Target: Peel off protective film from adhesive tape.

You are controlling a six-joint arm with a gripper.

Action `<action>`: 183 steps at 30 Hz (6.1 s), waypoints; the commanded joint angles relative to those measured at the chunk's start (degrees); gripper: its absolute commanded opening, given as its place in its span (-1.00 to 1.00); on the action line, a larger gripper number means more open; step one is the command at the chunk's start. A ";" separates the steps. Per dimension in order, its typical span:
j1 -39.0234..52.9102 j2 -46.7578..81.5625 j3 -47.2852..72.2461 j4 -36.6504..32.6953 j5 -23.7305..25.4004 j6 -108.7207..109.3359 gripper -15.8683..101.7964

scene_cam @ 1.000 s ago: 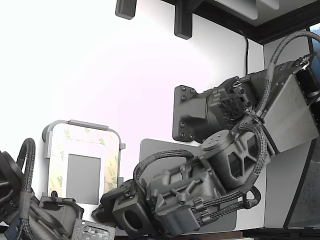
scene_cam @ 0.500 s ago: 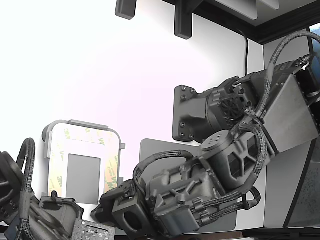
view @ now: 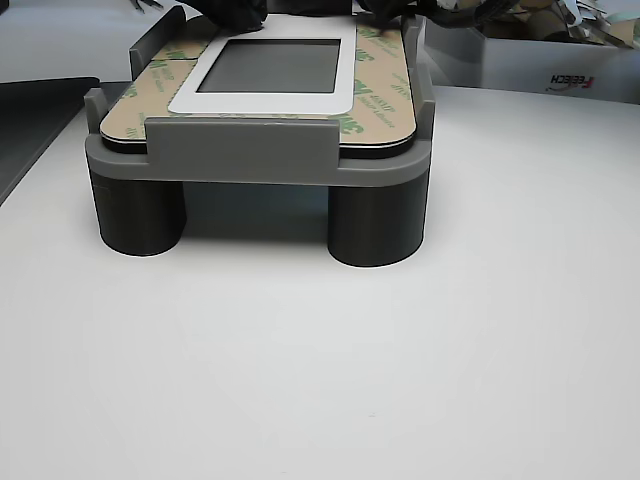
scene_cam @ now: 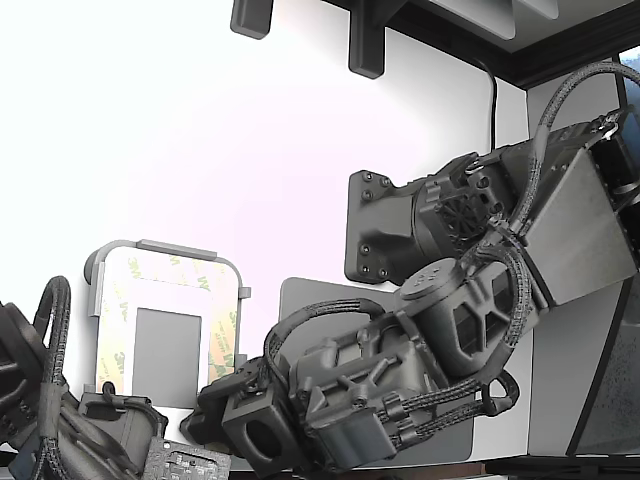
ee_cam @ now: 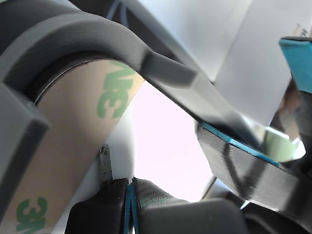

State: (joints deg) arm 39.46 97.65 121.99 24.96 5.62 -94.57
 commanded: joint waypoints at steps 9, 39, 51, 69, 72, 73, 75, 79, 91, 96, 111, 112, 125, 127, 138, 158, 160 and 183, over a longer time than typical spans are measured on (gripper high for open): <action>-0.62 1.93 -1.14 0.44 -0.09 0.53 -0.91; -1.49 0.70 -2.64 0.44 -0.79 0.18 -0.92; -1.32 1.23 -1.49 0.35 -1.05 0.79 -0.92; -0.70 1.76 -2.02 1.49 -0.97 2.29 -0.92; -0.70 2.11 -2.46 2.11 -0.88 2.81 -0.92; -0.70 2.20 -2.46 2.11 -0.88 2.81 -0.92; -0.70 2.20 -2.37 2.11 -0.88 2.90 -0.92; -0.70 2.20 -2.46 2.11 -0.88 2.90 -0.92; -0.70 2.37 -2.99 2.64 -0.79 3.25 -0.92; -0.70 2.46 -3.08 2.64 -0.70 3.34 -0.92; -0.70 2.72 -3.16 2.37 -0.62 4.39 -0.92; -0.70 2.72 -3.16 2.29 -0.62 4.57 -0.92; -0.79 2.90 -2.46 0.79 -0.53 5.98 -0.92; -0.88 2.81 -2.46 0.70 -0.53 5.63 -0.92; -1.32 1.05 -2.72 1.41 -0.53 1.58 -0.92; -0.88 1.58 -2.02 1.49 -0.62 2.29 -0.92; -0.79 1.67 -2.11 1.49 -0.70 2.37 -0.92; -0.79 1.14 -2.11 1.14 -0.62 1.85 -0.92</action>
State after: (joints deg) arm 39.11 97.29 120.94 26.28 5.10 -92.81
